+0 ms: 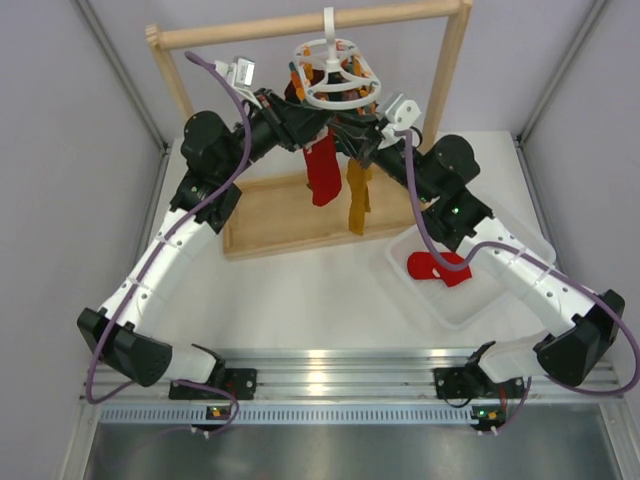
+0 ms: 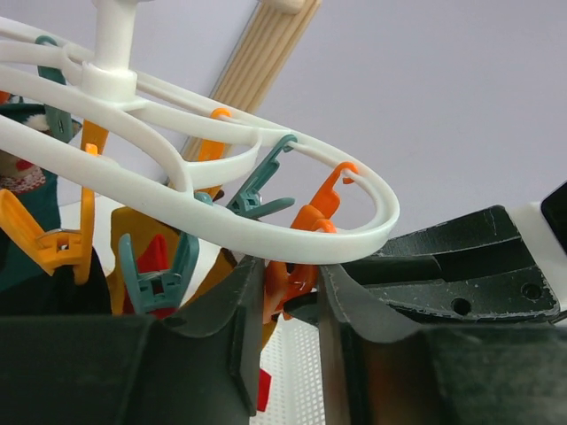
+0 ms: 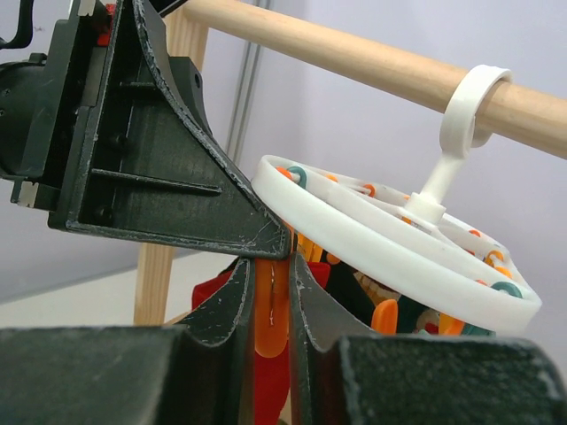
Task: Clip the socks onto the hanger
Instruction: Open the clamp at the hanger, then pick up the sock from the bin.
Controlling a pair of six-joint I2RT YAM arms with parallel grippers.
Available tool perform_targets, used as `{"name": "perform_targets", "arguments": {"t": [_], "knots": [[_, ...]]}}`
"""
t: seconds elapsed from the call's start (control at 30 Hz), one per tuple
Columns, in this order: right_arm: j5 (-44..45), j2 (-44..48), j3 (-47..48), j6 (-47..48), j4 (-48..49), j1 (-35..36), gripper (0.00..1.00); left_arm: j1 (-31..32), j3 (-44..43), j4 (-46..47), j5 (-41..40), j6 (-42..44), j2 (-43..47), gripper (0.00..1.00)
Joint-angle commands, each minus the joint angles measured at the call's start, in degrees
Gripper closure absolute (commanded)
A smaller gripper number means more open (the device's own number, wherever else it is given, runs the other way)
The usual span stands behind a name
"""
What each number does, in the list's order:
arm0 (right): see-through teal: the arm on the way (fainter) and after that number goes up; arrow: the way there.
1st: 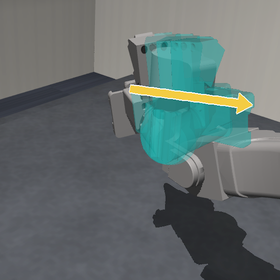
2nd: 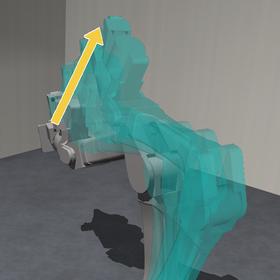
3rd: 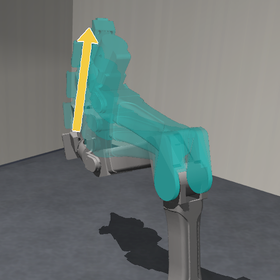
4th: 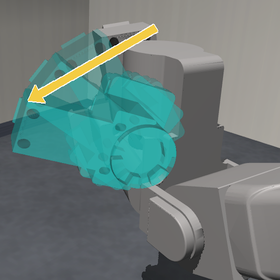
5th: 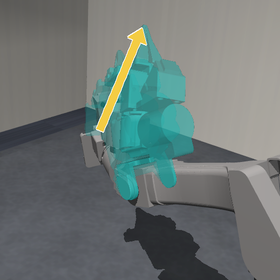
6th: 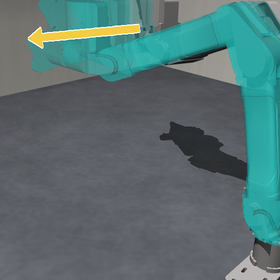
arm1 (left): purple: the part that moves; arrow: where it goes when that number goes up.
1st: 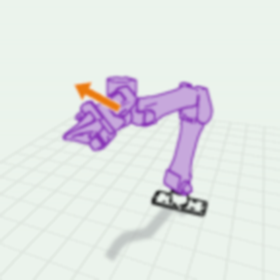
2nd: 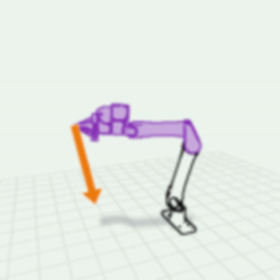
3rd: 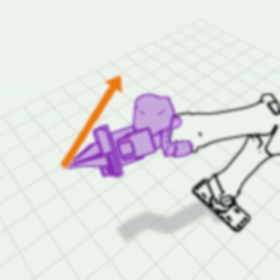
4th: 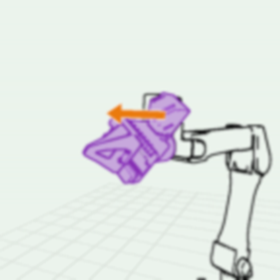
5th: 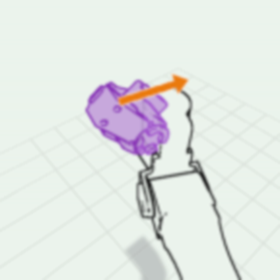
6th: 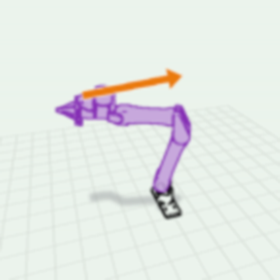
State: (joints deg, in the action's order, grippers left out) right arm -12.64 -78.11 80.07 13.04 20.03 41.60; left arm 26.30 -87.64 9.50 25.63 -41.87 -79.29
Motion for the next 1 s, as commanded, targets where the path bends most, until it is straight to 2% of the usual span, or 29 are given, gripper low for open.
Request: {"name": "perform_targets", "arguments": {"t": [0.0, 0.07, 0.13, 0.17, 0.23, 0.3, 0.37, 0.43, 0.57, 0.67, 0.7, 0.77, 0.87, 0.97], "knots": [[-2.21, 1.55, 1.49, 0.94, -0.25, 2.08, 1.0, 0.24, -1.49, 4.04, -3.65, -2.6, -0.78, 0.77], [-1.86, 1.64, 1.14, 1.11, -1.3, 2.08, 0.94, 0.24, -1.31, 3.95, -3.74, -3.13, -0.78, 0.82], [-1.51, 2.6, 0.27, 1.9, -2.28, 2.08, 0.93, 0.15, -1.05, 3.86, -3.66, -3.31, -0.7, 0.9], [-0.72, 3.48, -0.96, 1.99, -2.54, 2.08, 0.82, 0.15, -0.7, 3.86, -3.57, -3.31, -0.61, 0.92], [0.07, 4.36, -1.76, 2.51, -5.43, 2.08, 0.65, 0.06, -0.43, 3.51, -3.57, -2.87, -0.34, 1.0], [1.74, 5.94, -2.55, 2.43, -7.28, 1.55, 0.52, 0.15, -0.17, 3.07, -3.57, -2.43, -0.43, 1.0], [3.4, 7.95, -3.08, 1.91, -11.4, 1.03, 0.44, 0.15, 0.27, 2.98, -3.39, -2.26, -0.25, 1.0], [3.59, 9.45, -3.17, 0.59, -16.57, 0.06, 0.42, 0.15, 0.53, 2.9, -3.13, -2.08, -0.25, 1.0], [-4.98, 14.81, -6.75, -1.95, -24.4, -4.41, 0.4, 0.06, 0.62, 2.89, -2.43, -1.99, -0.52, 1.0], [-11.14, 18.94, -12.28, -7.83, -29.34, -11.43, 0.43, 0.15, 0.54, 2.98, -2.07, -1.55, -0.78, 1.0], [-14.57, 21.39, -14.48, -9.33, -31.61, -17.46, 0.46, 0.15, 0.62, 2.98, -1.9, -1.55, -0.78, 1.0], [-21.86, 23.95, -20.27, -5.94, -35.04, -22.42, 0.47, 0.15, 0.71, 2.98, -1.37, -0.85, -0.69, 1.0], [-22.94, 26.86, -25.56, 5.21, -43.83, -28.49, 0.48, 0.06, 0.45, 3.07, -0.49, -0.67, -0.61, 1.0], [-25.05, 24.42, -28.56, 13.66, -50.25, -35.96, 0.5, 0.15, -0.25, 3.07, -0.05, -0.76, -1.31, 1.0]]}}
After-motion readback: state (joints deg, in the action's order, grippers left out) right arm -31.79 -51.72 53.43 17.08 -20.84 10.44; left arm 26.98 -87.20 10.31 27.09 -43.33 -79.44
